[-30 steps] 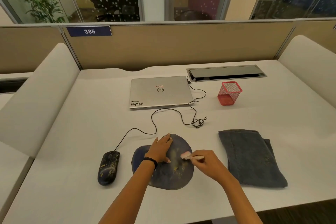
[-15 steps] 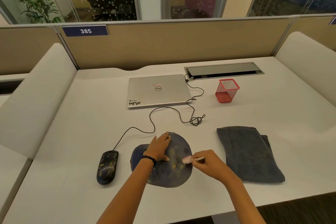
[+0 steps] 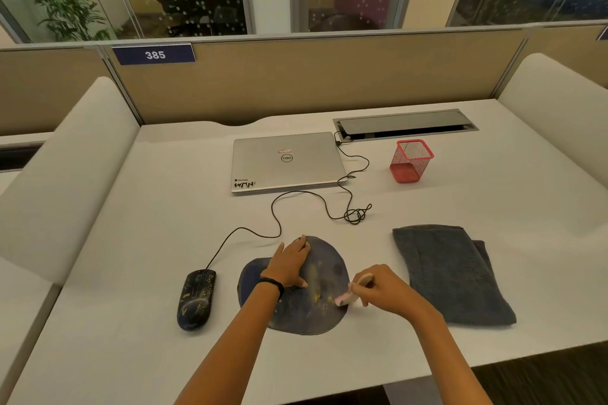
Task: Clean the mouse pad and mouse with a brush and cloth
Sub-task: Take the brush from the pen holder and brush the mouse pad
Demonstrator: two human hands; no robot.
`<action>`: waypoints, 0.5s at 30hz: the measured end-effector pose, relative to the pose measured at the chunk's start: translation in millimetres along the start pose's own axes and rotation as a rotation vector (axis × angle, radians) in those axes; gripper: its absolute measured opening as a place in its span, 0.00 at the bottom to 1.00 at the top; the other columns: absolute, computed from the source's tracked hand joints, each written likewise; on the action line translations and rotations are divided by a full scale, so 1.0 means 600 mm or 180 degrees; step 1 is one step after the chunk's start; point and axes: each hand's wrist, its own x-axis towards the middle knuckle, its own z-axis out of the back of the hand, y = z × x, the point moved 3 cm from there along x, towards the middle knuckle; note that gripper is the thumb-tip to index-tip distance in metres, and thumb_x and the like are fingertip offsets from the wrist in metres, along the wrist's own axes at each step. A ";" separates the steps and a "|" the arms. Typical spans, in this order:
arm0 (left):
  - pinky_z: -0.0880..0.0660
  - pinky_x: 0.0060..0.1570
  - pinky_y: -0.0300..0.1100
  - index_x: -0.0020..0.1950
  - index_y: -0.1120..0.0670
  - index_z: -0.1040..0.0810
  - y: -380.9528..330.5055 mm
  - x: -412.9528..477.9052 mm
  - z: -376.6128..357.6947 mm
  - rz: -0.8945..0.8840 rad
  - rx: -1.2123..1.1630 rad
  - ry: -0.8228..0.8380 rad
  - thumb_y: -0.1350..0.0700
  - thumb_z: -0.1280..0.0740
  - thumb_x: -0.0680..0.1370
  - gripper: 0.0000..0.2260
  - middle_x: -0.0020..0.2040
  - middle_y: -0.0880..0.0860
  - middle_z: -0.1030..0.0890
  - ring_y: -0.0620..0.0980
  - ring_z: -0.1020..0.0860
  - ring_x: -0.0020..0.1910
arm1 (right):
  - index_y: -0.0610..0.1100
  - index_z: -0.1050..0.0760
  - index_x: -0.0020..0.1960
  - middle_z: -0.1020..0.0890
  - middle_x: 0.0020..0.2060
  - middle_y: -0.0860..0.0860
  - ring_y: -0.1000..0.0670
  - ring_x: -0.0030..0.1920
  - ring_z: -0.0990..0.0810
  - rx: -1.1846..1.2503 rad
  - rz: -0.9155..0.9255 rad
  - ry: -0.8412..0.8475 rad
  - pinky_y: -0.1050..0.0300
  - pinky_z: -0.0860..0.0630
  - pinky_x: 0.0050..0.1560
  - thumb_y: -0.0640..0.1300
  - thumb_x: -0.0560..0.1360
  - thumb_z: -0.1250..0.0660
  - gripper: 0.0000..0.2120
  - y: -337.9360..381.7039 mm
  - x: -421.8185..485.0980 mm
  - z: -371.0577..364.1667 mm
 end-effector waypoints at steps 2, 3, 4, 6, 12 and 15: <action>0.54 0.74 0.53 0.77 0.57 0.50 0.001 0.000 -0.001 0.0004 -0.0024 -0.0003 0.50 0.29 0.73 0.41 0.78 0.55 0.54 0.53 0.50 0.77 | 0.44 0.19 0.37 0.21 0.30 0.51 0.56 0.31 0.26 -0.0056 0.0022 0.0067 0.67 0.30 0.34 0.46 0.76 0.37 0.13 0.003 -0.001 0.005; 0.54 0.74 0.54 0.77 0.57 0.51 0.001 0.000 -0.001 0.0005 -0.0030 -0.0005 0.50 0.29 0.73 0.41 0.78 0.55 0.55 0.53 0.50 0.77 | 0.45 0.19 0.38 0.21 0.31 0.53 0.58 0.32 0.25 -0.0026 0.0056 -0.0038 0.68 0.30 0.34 0.47 0.76 0.37 0.12 0.005 0.000 0.008; 0.54 0.74 0.54 0.77 0.57 0.51 0.001 0.000 -0.001 0.0005 -0.0029 -0.0006 0.50 0.29 0.73 0.41 0.78 0.55 0.55 0.53 0.50 0.77 | 0.47 0.18 0.40 0.20 0.31 0.57 0.60 0.33 0.24 0.0047 0.0120 -0.0195 0.70 0.30 0.34 0.47 0.76 0.36 0.10 0.009 0.001 0.010; 0.54 0.74 0.53 0.77 0.57 0.51 0.001 -0.001 -0.001 0.0000 -0.0019 -0.0002 0.50 0.29 0.73 0.41 0.78 0.55 0.54 0.53 0.50 0.77 | 0.52 0.19 0.43 0.21 0.33 0.63 0.64 0.37 0.23 0.0191 0.0301 -0.0456 0.71 0.28 0.36 0.44 0.76 0.36 0.08 0.018 0.002 0.009; 0.53 0.74 0.53 0.77 0.57 0.50 0.000 -0.001 0.000 -0.0002 0.0004 -0.0024 0.50 0.29 0.73 0.40 0.78 0.55 0.54 0.54 0.49 0.76 | 0.56 0.20 0.39 0.21 0.30 0.63 0.62 0.35 0.22 0.0184 0.0237 -0.0342 0.69 0.28 0.36 0.45 0.76 0.35 0.10 0.013 -0.004 -0.012; 0.53 0.74 0.53 0.77 0.57 0.50 -0.001 -0.001 0.001 0.0003 0.0021 -0.0022 0.50 0.30 0.73 0.40 0.78 0.55 0.54 0.54 0.49 0.76 | 0.53 0.23 0.33 0.22 0.30 0.55 0.56 0.31 0.25 -0.0232 0.0100 -0.0005 0.66 0.30 0.35 0.50 0.76 0.37 0.14 0.009 -0.004 -0.012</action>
